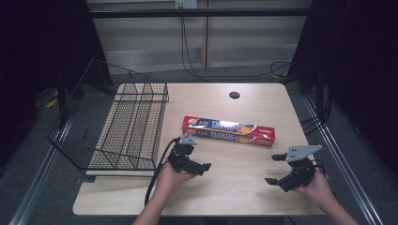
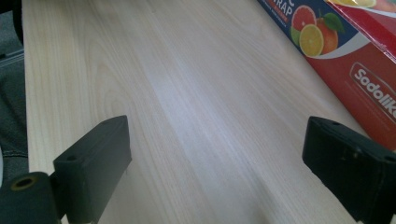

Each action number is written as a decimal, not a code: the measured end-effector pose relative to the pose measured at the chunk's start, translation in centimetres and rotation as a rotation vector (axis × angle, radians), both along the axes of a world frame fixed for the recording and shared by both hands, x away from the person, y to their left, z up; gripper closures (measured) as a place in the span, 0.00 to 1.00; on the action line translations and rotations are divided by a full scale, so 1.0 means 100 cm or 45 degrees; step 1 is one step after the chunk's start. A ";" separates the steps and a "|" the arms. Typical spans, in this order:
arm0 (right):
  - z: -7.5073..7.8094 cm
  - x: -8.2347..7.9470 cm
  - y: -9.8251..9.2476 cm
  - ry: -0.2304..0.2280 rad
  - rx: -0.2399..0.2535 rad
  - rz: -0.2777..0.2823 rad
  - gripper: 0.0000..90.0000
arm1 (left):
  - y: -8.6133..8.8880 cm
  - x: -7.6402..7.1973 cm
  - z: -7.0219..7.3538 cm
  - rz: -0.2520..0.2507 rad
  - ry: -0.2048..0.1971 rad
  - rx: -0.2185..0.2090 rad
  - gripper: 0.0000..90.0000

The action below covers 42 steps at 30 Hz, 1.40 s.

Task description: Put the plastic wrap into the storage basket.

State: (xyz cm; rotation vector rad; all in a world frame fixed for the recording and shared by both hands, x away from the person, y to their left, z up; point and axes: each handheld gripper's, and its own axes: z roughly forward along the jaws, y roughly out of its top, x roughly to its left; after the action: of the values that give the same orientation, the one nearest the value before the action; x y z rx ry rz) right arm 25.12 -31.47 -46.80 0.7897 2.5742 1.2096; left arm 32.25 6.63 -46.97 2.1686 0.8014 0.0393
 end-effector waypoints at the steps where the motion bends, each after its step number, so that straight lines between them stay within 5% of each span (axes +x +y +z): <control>1: 0.000 0.000 -0.001 0.007 0.010 -0.003 0.09 | -0.001 0.000 0.000 -0.001 -0.014 0.011 0.06; 15: 0.002 -0.005 -0.011 0.007 0.036 -0.046 0.09 | -0.013 0.007 0.002 -0.079 -0.037 0.052 0.06; 18: 0.000 -0.006 -0.015 0.018 0.064 -0.060 0.09 | -0.022 0.014 0.006 -0.121 -0.032 0.105 0.06; 23: 0.000 -0.008 -0.015 0.021 0.063 -0.065 0.08 | -0.028 0.017 0.012 -0.142 -0.044 0.096 0.06; 26: 0.001 -0.009 -0.013 0.020 0.060 -0.058 0.08 | -0.037 0.025 0.018 -0.158 -0.045 0.068 0.06; 32: -0.001 -0.018 -0.015 0.018 0.038 -0.043 0.08 | -0.049 0.038 0.028 -0.198 -0.040 0.126 0.06; 35: -0.001 -0.022 -0.015 0.017 0.024 -0.049 0.09 | -0.051 0.042 0.030 -0.205 -0.029 0.112 0.06; 36: -0.002 -0.024 -0.016 0.020 0.017 -0.051 0.08 | -0.051 0.048 0.031 -0.219 -0.027 0.149 0.06; 42: 0.000 -0.023 -0.015 0.017 0.029 -0.051 0.08 | -0.057 0.059 0.036 -0.177 -0.021 0.149 0.06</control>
State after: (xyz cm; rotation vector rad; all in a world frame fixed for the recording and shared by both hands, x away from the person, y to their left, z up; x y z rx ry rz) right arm 22.87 -33.02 -46.79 0.8533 2.5469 1.2277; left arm 38.17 0.98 -43.39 2.3269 0.6514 0.0338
